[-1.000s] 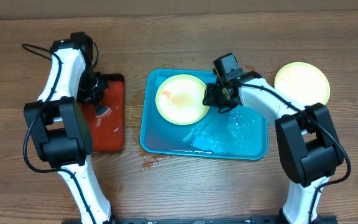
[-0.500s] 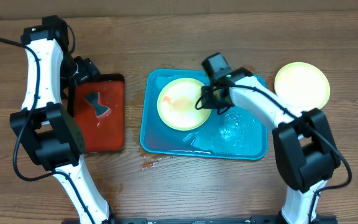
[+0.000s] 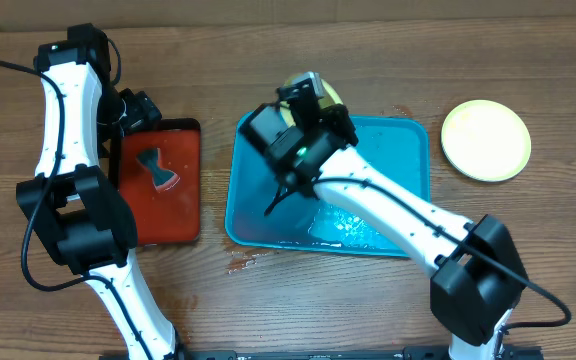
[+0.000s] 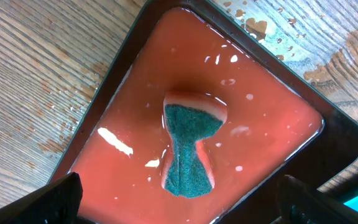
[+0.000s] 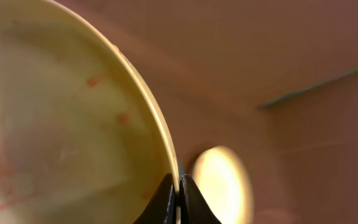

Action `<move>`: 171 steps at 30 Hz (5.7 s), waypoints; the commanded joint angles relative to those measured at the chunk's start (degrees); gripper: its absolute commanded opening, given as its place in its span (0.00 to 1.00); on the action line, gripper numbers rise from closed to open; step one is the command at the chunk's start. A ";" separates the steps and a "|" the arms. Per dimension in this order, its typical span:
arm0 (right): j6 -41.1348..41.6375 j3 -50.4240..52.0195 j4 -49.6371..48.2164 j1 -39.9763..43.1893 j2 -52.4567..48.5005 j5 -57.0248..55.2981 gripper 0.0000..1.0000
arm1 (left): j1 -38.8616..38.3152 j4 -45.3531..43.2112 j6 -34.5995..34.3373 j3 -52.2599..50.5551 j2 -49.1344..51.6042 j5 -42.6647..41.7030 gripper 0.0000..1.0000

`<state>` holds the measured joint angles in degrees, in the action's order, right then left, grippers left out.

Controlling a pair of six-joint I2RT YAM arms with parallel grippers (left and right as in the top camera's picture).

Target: Clean dirty plates on tray and stack at the side

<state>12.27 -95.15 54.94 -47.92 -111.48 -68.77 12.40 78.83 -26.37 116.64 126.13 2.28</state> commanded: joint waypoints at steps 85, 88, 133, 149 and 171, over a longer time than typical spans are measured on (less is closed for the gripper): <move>-4.85 16.68 -7.78 78.49 4.90 85.00 1.00 | -0.15 -0.02 0.85 0.68 -0.55 -0.42 1.00; -5.20 16.59 -5.09 78.34 7.76 86.88 1.00 | -0.15 -0.02 0.85 0.68 -0.55 -0.42 1.00; -5.62 32.65 6.54 45.62 47.82 87.73 1.00 | -0.15 -0.02 0.85 0.68 -0.55 -0.42 1.00; -6.67 68.57 -27.39 44.92 80.96 90.12 1.00 | -0.15 -0.02 0.85 0.68 -0.55 -0.42 1.00; -6.69 94.68 -57.44 44.94 108.37 84.76 1.00 | -0.15 -0.02 0.85 0.68 -0.55 -0.42 0.99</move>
<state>5.91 -1.17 -1.54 -2.72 -4.69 18.59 12.40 78.81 -26.37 116.64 126.13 2.11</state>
